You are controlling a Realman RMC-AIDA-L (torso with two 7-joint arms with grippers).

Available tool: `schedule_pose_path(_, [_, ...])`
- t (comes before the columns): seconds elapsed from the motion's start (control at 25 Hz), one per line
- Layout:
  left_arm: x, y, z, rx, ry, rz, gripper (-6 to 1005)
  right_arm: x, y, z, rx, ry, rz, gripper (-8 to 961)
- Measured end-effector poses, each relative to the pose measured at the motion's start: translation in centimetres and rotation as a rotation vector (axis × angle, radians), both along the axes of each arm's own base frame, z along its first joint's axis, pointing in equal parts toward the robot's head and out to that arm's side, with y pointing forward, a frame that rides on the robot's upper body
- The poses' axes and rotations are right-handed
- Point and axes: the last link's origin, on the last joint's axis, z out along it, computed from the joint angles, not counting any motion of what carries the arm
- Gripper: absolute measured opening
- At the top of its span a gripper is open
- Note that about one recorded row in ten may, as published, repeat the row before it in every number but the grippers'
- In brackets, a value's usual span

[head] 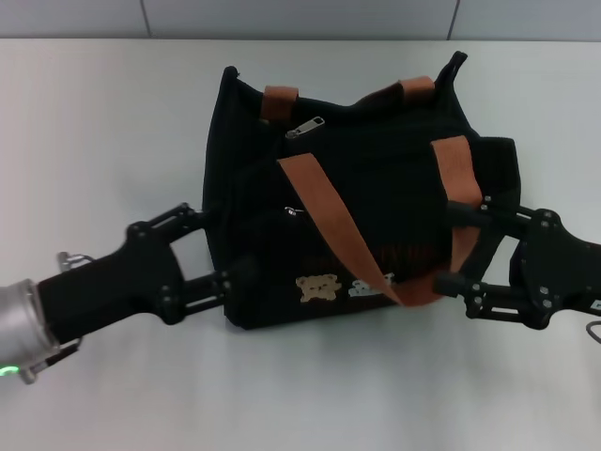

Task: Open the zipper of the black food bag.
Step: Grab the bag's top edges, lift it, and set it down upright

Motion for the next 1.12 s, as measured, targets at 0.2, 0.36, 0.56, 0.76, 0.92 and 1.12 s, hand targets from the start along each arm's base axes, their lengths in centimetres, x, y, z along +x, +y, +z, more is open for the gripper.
schedule_pose_path(0.2, [0.1, 1.2, -1.9, -0.017, 0.049, 0.035, 782, 0.2, 0.1, 0.1, 0.019, 0.004, -0.019, 831])
schedule_pose_path(0.36, [0.0, 1.7, -2.8, 0.017, 0.069, 0.064, 746, 0.4, 0.1, 0.1, 0.025, 0.0, -0.028, 831])
schedule_pose_path(0.56, [0.1, 1.8, -2.9, 0.019, 0.064, 0.064, 580, 0.4, 0.2, 0.1, 0.028, -0.004, -0.032, 830])
schedule_pose_path(0.76, [0.1, 1.9, -2.8, 0.028, 0.062, 0.066, 316, 0.4, 0.4, 0.0, 0.031, -0.009, -0.034, 830])
schedule_pose_path(0.92, [0.1, 1.8, -2.8, 0.029, 0.062, 0.068, 252, 0.4, 0.4, 0.0, 0.032, -0.01, -0.035, 831])
schedule_pose_path(1.12, [-0.1, 1.9, -2.6, 0.049, 0.065, 0.071, 171, 0.3, 0.5, 0.0, 0.032, -0.011, -0.033, 831])
